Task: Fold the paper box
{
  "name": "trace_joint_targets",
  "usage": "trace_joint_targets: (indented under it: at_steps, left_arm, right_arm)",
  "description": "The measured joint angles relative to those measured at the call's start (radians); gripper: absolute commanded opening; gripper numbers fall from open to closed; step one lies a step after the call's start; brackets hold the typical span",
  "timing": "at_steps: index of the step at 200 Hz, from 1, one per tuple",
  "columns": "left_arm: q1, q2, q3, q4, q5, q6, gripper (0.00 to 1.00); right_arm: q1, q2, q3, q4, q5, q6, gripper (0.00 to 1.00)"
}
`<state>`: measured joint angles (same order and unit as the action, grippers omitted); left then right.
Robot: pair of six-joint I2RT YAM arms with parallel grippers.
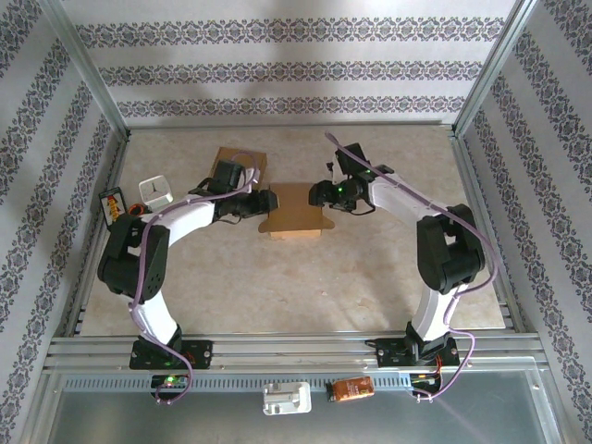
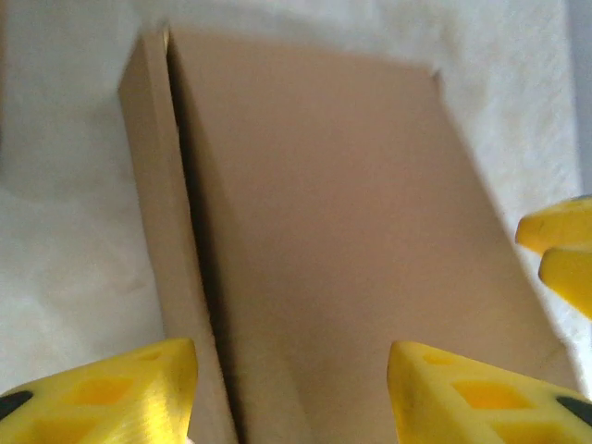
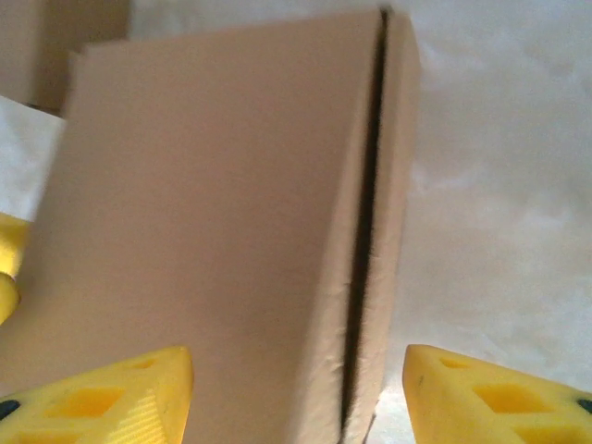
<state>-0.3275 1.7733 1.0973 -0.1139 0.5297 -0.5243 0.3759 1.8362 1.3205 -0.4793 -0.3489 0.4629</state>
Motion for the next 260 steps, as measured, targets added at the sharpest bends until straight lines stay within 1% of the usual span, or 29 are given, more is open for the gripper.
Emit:
trace_joint_targets:
  at_steps: [27,47,60,80,111,127,151,181,204,245,260]
  left_arm:
    - [-0.01,0.041,-0.002,-0.037,-0.038,0.03,0.53]
    - [-0.009,0.056,-0.009,-0.036,-0.047,0.042,0.5]
    - [-0.009,0.056,-0.008,-0.035,-0.047,0.046,0.5]
    - [-0.009,0.052,-0.009,-0.035,-0.046,0.047,0.51]
    - [-0.009,0.022,-0.017,-0.029,-0.058,0.042,0.61]
    - [-0.006,-0.001,-0.03,0.0,-0.054,0.026,0.62]
    - [-0.002,-0.008,-0.047,0.06,-0.034,-0.008,0.62]
    - [0.002,0.001,-0.069,0.098,-0.013,-0.037,0.61]
    - [0.002,0.003,-0.082,0.113,0.002,-0.049,0.6]
    - [0.002,0.008,-0.124,0.161,0.02,-0.076,0.6]
    - [0.003,0.008,-0.135,0.161,0.02,-0.082,0.6]
  right_arm:
    - [0.0,0.06,-0.034,0.007,0.003,-0.011,0.51]
    - [0.0,0.064,-0.04,0.025,-0.007,-0.012,0.49]
    - [0.0,0.064,-0.04,0.027,-0.008,-0.014,0.51]
    - [0.0,0.057,-0.04,0.023,-0.006,-0.013,0.56]
    - [0.0,0.016,-0.039,0.012,0.002,-0.01,0.59]
    - [0.0,0.001,-0.028,0.013,0.013,-0.01,0.59]
    - [-0.001,0.01,-0.01,0.021,0.02,0.001,0.51]
    - [-0.001,0.056,-0.005,0.028,0.02,0.006,0.44]
    - [-0.001,0.082,-0.005,0.033,0.015,0.01,0.35]
    - [-0.003,0.083,-0.009,0.064,0.014,0.006,0.3]
    - [-0.007,0.081,-0.016,0.077,0.008,0.008,0.24]
